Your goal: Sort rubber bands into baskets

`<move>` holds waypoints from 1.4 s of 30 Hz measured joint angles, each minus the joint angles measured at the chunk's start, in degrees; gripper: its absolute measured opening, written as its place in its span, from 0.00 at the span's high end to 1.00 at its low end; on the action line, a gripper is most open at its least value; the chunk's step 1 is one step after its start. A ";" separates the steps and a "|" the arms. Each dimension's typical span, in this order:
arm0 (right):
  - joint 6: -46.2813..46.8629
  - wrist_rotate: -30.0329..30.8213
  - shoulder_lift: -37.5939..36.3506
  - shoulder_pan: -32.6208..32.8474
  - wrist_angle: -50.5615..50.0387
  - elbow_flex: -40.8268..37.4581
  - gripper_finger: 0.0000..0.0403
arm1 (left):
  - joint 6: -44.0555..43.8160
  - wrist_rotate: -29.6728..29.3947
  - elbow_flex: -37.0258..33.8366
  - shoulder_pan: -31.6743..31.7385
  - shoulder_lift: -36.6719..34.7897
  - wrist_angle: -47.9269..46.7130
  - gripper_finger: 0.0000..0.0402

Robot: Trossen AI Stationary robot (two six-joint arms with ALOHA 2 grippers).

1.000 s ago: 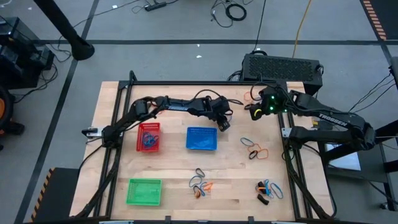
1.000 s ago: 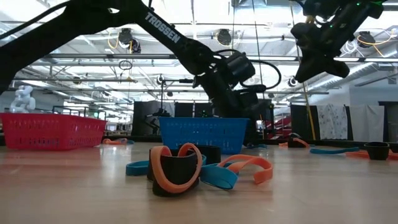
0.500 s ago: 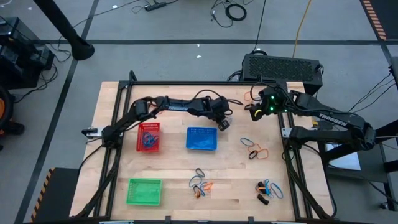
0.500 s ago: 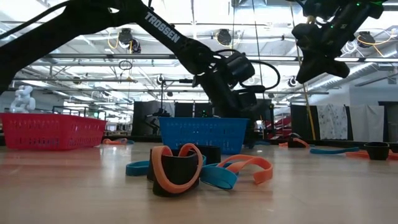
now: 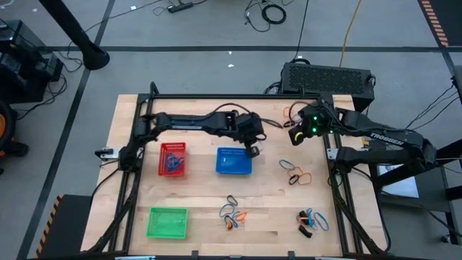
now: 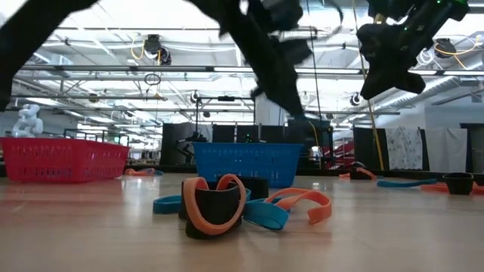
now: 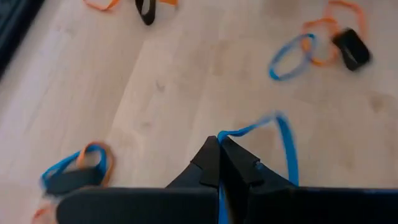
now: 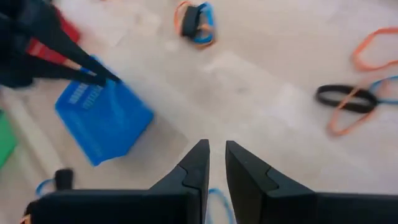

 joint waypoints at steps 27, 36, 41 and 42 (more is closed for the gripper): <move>36.02 -16.85 16.81 39.17 3.72 -0.07 0.93 | -38.49 -16.65 -64.70 -14.75 -59.26 -7.59 1.00; 43.29 -22.42 17.35 49.17 0.96 -0.04 0.98 | -51.45 -20.42 -67.66 -15.61 -63.77 -17.42 1.00; 44.44 -21.13 17.49 54.36 0.39 -0.04 0.98 | -51.73 -20.05 -67.66 -15.57 -63.77 -19.62 1.00; 44.39 -19.68 17.51 55.41 -0.02 -0.04 0.98 | -51.75 -19.55 -67.66 -15.57 -63.73 -19.46 0.99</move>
